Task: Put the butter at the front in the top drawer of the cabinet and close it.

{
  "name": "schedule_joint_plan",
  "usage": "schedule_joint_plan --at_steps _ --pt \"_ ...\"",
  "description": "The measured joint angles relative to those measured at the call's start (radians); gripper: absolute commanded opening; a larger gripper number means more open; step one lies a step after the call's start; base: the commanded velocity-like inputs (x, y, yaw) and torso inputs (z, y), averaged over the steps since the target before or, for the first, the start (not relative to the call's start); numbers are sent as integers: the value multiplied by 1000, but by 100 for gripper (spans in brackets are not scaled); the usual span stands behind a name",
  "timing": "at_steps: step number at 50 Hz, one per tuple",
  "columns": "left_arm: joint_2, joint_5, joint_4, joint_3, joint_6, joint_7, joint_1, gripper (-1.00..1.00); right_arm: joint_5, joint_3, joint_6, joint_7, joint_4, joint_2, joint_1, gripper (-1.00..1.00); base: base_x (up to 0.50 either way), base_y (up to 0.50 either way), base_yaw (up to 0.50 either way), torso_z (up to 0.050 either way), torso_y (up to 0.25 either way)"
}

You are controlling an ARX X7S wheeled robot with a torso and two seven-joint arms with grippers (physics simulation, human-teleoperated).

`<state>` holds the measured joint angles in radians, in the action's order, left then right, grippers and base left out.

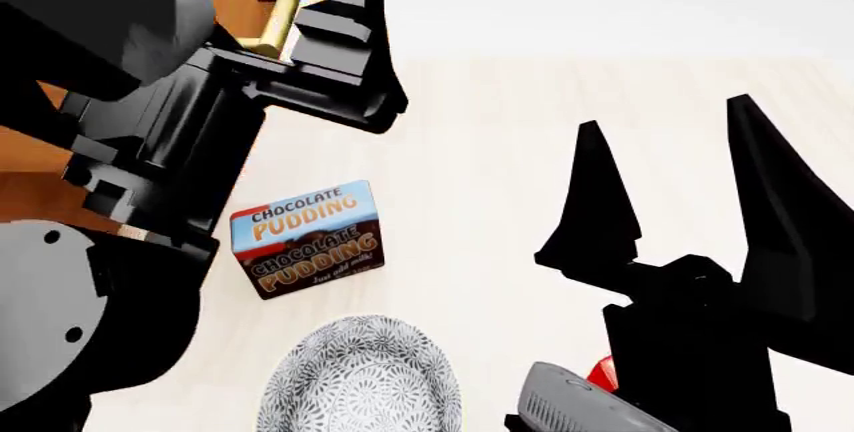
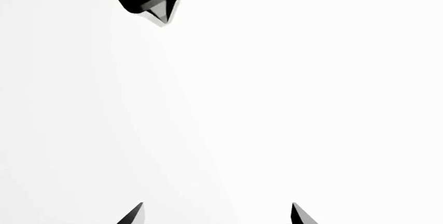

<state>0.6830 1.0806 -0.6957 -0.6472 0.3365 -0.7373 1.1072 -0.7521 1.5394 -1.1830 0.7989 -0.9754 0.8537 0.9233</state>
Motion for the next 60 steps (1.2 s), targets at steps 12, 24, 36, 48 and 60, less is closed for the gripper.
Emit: schedule_joint_plan --at_steps 12,24,36,48,60 --pt "-39 5 37 -44 2 38 -34 100 -13 -20 8 -16 4 -2 -16 100 0 0 0 0 0" --pt "-59 -13 82 -71 -5 71 -62 100 -19 -37 16 -26 8 -2 -29 100 0 0 0 0 0" --pt "-62 -37 132 -82 -24 99 -92 100 -21 -54 27 -34 16 -4 -39 100 0 0 0 0 0" --pt "-63 -64 189 -88 -42 123 -117 100 -12 -71 44 -32 27 -5 -51 100 0 0 0 0 0" --pt "-72 -86 253 -91 -58 145 -130 100 -9 -85 53 -29 30 -3 -63 100 0 0 0 0 0"
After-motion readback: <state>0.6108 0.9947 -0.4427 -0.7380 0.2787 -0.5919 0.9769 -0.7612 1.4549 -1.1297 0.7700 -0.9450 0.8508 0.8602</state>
